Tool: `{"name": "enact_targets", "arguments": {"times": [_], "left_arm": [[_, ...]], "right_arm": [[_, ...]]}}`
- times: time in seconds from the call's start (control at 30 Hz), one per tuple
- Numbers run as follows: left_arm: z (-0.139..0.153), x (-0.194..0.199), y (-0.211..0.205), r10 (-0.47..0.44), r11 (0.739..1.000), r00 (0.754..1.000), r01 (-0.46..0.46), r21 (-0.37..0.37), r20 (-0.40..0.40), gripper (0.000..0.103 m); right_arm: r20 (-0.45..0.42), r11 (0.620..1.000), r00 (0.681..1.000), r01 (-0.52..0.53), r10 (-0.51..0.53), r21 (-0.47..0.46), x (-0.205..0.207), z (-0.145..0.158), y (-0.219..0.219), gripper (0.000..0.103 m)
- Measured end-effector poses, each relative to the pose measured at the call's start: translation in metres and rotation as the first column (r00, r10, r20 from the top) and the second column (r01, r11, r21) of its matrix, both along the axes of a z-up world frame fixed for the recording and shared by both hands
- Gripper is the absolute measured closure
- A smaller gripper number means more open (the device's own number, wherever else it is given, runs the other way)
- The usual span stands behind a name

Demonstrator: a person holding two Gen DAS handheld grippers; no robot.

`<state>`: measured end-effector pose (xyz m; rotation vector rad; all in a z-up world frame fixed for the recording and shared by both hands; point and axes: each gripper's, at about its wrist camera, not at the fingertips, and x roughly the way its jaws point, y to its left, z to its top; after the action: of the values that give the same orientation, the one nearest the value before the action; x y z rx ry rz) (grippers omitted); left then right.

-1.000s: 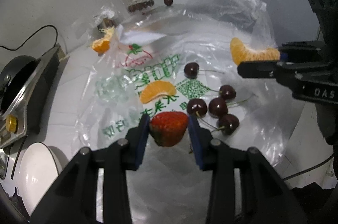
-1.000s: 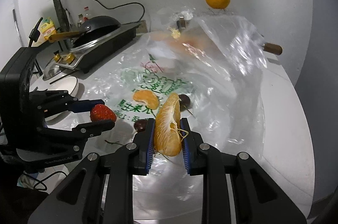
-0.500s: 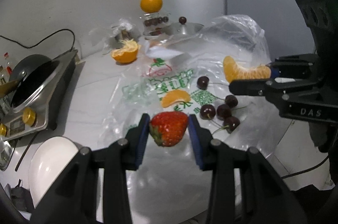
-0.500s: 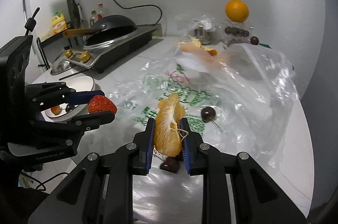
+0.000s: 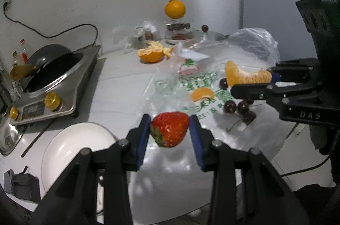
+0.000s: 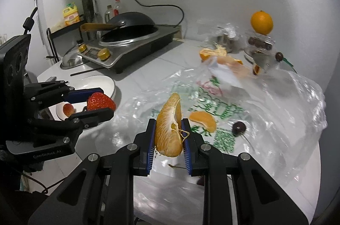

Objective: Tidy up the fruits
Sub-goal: 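Carry the strawberry in the left tool over the white plate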

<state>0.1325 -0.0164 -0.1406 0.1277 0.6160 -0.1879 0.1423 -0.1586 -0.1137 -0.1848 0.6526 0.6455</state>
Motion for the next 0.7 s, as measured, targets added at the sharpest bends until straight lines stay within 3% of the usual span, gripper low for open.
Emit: {"name": "enact_targets", "arguments": {"times": [0.7], "left_arm": [[-0.006,-0.019,0.078,0.123,0.991,0.992,-0.122,-0.046,0.017,0.065]], "right_arm": [[-0.006,0.994,0.995,-0.102,0.101,-0.037,0.002,0.002,0.077,0.078]]}}
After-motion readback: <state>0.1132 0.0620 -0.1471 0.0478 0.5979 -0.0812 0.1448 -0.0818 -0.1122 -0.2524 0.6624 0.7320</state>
